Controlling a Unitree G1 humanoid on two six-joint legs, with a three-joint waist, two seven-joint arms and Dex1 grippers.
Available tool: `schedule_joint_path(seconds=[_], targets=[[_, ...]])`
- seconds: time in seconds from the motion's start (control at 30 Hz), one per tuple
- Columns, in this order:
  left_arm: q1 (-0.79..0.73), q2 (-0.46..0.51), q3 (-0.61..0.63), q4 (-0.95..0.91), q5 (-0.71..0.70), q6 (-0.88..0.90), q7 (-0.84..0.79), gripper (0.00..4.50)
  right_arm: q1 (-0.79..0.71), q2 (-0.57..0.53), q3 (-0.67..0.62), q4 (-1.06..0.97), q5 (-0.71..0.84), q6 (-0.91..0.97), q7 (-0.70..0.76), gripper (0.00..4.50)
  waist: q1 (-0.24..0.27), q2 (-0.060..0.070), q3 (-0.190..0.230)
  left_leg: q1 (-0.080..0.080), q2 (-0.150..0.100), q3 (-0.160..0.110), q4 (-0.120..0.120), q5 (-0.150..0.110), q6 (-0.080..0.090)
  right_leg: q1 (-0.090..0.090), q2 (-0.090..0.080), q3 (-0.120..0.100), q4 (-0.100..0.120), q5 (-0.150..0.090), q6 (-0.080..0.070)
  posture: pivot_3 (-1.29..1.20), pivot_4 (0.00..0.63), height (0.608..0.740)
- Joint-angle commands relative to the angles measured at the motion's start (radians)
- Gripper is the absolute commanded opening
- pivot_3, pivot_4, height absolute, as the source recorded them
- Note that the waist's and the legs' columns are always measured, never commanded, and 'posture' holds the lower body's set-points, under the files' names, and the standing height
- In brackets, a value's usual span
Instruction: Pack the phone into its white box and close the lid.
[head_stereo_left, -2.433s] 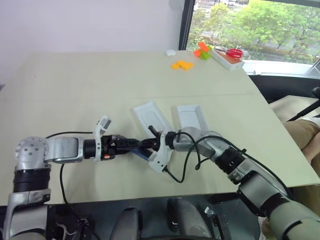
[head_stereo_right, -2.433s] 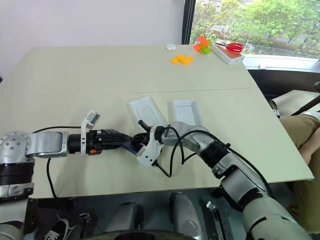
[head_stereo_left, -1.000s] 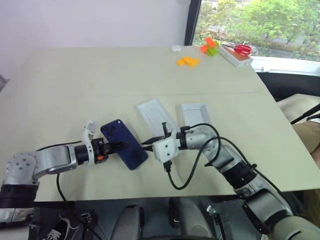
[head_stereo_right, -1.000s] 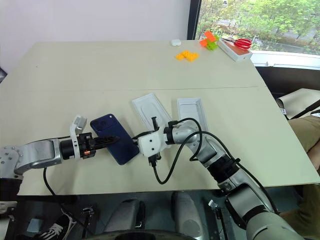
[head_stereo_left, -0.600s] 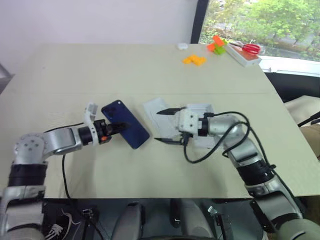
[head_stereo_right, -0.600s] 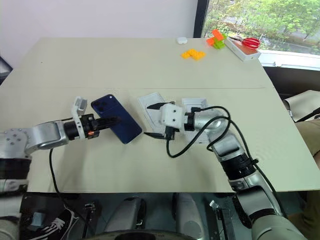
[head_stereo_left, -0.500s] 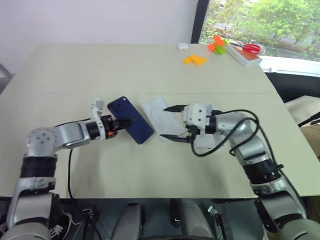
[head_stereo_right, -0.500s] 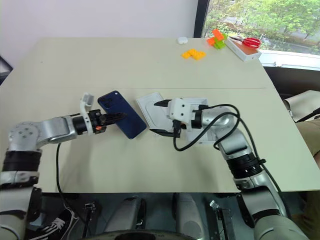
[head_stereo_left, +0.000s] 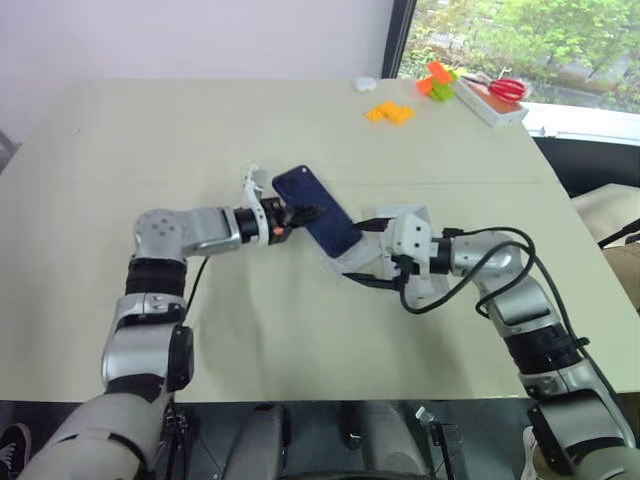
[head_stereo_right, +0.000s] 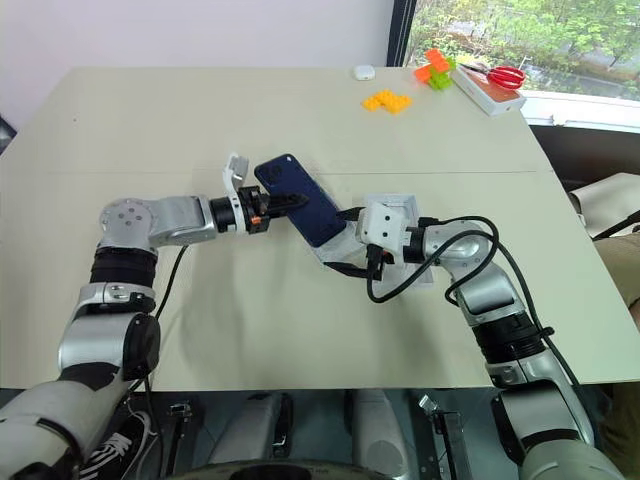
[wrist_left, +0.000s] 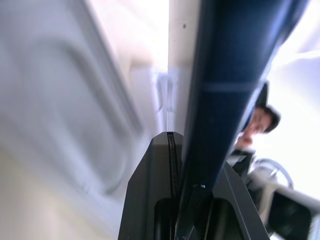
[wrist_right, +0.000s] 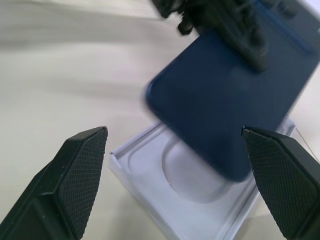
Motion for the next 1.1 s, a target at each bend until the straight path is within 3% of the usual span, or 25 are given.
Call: schedule_joint_path(seconds=[0.03, 0.2, 0.97, 1.1], targets=[[0.0, -0.057, 0.042, -0.025, 0.028, -0.002, 0.02, 0.0, -0.005, -0.003, -0.002, -0.006, -0.013, -0.038, -0.009, 4.47, 0.001, 0.0, 0.0, 0.0, 0.0, 0.0, 0.0, 0.0, 0.0, 0.0, 0.0, 0.0, 0.0, 0.0, 0.0, 0.0, 0.15, 0.74], [0.008, -0.109, 0.081, -0.028, 0.065, 0.017, 0.053, 0.0, -0.007, -0.005, 0.003, -0.003, -0.02, -0.052, -0.006, 4.47, 0.002, 0.0, 0.0, -0.001, -0.002, 0.0, 0.001, 0.0, 0.0, 0.0, -0.004, 0.0, 0.0, 0.001, 0.001, 0.0, 0.15, 0.74], [-0.075, -0.112, 0.066, 0.11, 0.377, 0.014, -0.167, 0.0, -0.01, -0.006, 0.0, 0.009, -0.036, -0.074, -0.027, 4.47, 0.0, 0.0, 0.0, 0.006, -0.004, 0.001, 0.003, 0.001, 0.0, 0.002, -0.004, 0.0, 0.012, 0.001, 0.002, 0.0, 0.15, 0.74], [-0.089, -0.111, 0.088, 0.141, 0.405, 0.0, -0.181, 1.83, -0.01, -0.008, 0.002, 0.01, -0.039, -0.078, -0.027, 4.5, -0.002, 0.0, 0.0, 0.007, -0.004, 0.0, 0.004, 0.0, 0.001, 0.004, -0.003, 0.0, 0.013, 0.001, 0.001, 0.0, 0.15, 0.74]])
